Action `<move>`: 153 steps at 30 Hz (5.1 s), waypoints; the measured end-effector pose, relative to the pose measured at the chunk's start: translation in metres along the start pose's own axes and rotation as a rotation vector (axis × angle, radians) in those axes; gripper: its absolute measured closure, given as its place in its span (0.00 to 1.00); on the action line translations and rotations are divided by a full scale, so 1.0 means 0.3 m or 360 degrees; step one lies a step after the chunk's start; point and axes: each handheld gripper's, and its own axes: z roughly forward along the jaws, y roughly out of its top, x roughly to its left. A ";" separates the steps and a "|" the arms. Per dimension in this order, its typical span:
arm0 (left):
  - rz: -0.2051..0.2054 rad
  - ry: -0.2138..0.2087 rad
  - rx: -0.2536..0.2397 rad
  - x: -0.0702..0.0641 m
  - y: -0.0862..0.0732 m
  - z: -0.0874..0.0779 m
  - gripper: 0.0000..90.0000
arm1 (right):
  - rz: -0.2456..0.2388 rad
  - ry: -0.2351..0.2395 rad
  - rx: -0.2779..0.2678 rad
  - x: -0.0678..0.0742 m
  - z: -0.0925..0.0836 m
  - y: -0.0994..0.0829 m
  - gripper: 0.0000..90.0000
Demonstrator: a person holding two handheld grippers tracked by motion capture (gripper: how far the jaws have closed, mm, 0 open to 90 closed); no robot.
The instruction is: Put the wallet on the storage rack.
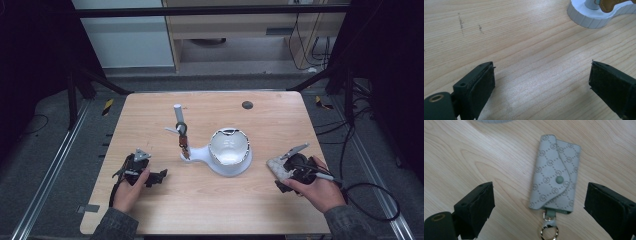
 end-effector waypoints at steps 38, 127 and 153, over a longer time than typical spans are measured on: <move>0.0059 0.0039 -0.0014 -0.004 -0.021 0.024 0.03 | 0.0209 0.0111 0.0329 -0.105 0.191 0.021 0.16; 0.0075 0.0026 -0.0017 -0.005 -0.022 0.026 0.01 | -0.0522 -0.0093 0.0154 0.120 -0.111 0.262 0.33; 0.0079 0.0024 -0.0020 -0.006 -0.022 0.027 0.01 | -0.0695 -0.0059 0.0235 0.231 -0.033 0.425 0.33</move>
